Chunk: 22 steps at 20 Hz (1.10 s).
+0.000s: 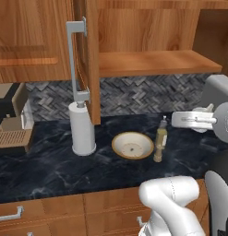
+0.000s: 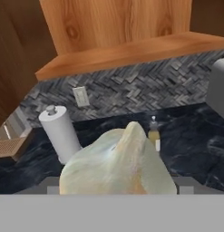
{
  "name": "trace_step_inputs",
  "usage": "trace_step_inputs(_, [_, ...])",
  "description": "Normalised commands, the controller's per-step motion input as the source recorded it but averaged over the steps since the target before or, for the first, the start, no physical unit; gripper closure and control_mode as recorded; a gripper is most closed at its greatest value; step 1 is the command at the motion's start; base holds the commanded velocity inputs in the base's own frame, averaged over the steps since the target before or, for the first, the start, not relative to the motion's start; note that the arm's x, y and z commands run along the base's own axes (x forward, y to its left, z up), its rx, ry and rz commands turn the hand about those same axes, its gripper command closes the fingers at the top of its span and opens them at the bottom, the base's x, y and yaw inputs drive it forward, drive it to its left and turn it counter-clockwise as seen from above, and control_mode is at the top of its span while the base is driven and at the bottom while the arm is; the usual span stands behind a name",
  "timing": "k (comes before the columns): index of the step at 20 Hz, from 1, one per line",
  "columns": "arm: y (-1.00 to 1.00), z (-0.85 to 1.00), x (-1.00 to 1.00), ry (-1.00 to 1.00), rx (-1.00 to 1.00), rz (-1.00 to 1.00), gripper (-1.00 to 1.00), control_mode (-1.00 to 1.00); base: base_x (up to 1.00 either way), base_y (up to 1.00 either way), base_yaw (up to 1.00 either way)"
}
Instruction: Retrieve the bottle and the shaker from the cabinet and place them next to the mixing bowl on the counter. Then add garlic from the fridge to the mixing bowl.
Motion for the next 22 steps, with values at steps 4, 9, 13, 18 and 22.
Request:
trace_step_inputs(4, [-0.3, 0.13, 0.59, 0.35, 0.05, 0.0, 1.0, -1.0, 0.0, 0.0, 0.0])
trace_step_inputs(9, [-0.15, 0.02, 0.6, 0.35, 0.02, 0.01, 1.0, -1.0, 0.0, 0.0, 0.0])
trace_step_inputs(13, [-0.05, -0.31, 0.36, 0.1, -0.02, 0.13, 1.0, -1.0, 0.0, 0.0, 0.0])
trace_step_inputs(18, [0.0, -0.92, 0.11, 0.0, -0.13, 0.11, 1.0, -1.0, 0.0, 0.0, 0.0])
trace_step_inputs(22, [0.01, -0.98, 0.38, 0.08, -0.16, 0.04, 1.0, -1.0, 0.0, 0.0, 0.0])
